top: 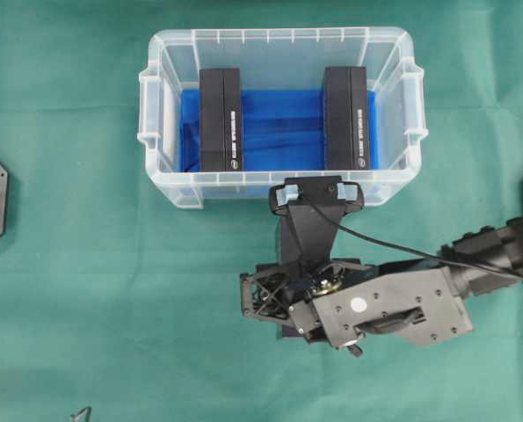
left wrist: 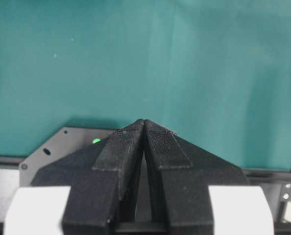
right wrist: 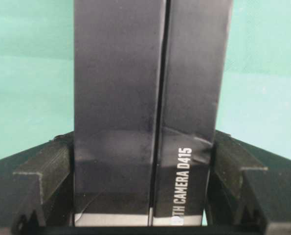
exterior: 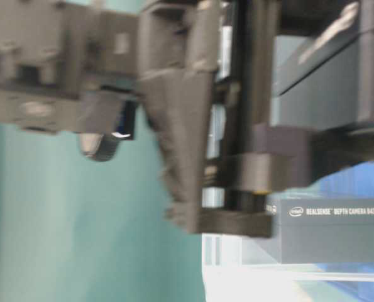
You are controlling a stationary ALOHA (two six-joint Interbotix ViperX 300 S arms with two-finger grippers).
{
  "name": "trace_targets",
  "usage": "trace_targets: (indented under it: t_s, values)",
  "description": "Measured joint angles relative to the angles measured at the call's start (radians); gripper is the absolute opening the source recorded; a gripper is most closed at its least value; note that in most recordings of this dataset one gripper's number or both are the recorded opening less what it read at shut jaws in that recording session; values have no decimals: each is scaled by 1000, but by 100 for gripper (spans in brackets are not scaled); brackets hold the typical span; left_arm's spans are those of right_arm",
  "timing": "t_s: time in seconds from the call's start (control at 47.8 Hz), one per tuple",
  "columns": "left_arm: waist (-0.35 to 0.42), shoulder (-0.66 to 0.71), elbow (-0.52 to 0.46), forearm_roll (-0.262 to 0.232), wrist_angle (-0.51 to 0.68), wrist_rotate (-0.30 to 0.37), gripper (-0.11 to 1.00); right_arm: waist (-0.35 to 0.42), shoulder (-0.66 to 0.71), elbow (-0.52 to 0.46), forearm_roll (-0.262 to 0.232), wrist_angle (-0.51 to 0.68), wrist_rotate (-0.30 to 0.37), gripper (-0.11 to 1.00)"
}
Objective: Take the box out of the case with the right arm.
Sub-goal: 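Carry the box toward the front of the bin with the right gripper, then lower the box onto the table and open the right gripper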
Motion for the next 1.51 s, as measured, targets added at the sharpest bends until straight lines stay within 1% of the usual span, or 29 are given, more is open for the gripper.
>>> trace_targets:
  t_s: [0.209, 0.251, 0.377, 0.482, 0.88, 0.984, 1.068, 1.194, 1.277, 1.361, 1.424, 1.508]
  values:
    - [0, -2, 2, 0, 0, 0, 0, 0, 29, 11, 2, -32, 3, 68]
    - [0, -2, 2, -2, 0, 0, 0, 0, 31, 12, 2, -34, 9, 72]
    - [0, -2, 2, 0, 0, 0, 0, 0, 29, 15, 0, -34, 34, 87]
    - [0, -2, 3, -2, 0, 0, 0, 0, 29, 17, 0, -32, 37, 93]
    - [0, -3, 5, 0, 0, 0, 0, 0, 26, 17, 2, -29, 38, 93]
    - [0, -3, 6, 0, -2, 0, 0, -2, -2, 0, -3, 11, 38, 92]
    - [0, -3, 6, -2, 0, 0, 0, -2, -34, -29, -14, 63, 26, 92]
    - [0, -3, 5, -2, 0, 0, 0, -3, -83, -87, -40, 179, 20, 92]
    - [0, -3, 6, -2, 0, 0, 0, -5, -107, -123, -60, 238, -3, 92]
    - [2, -3, 5, 0, 0, 0, 0, -6, -118, -155, -69, 278, -32, 92]
    - [3, -2, 5, 0, 0, 0, 0, -8, -118, -175, -71, 293, -57, 92]
    - [5, -3, 6, 0, 0, 0, 0, -9, -118, -184, -71, 298, -72, 92]
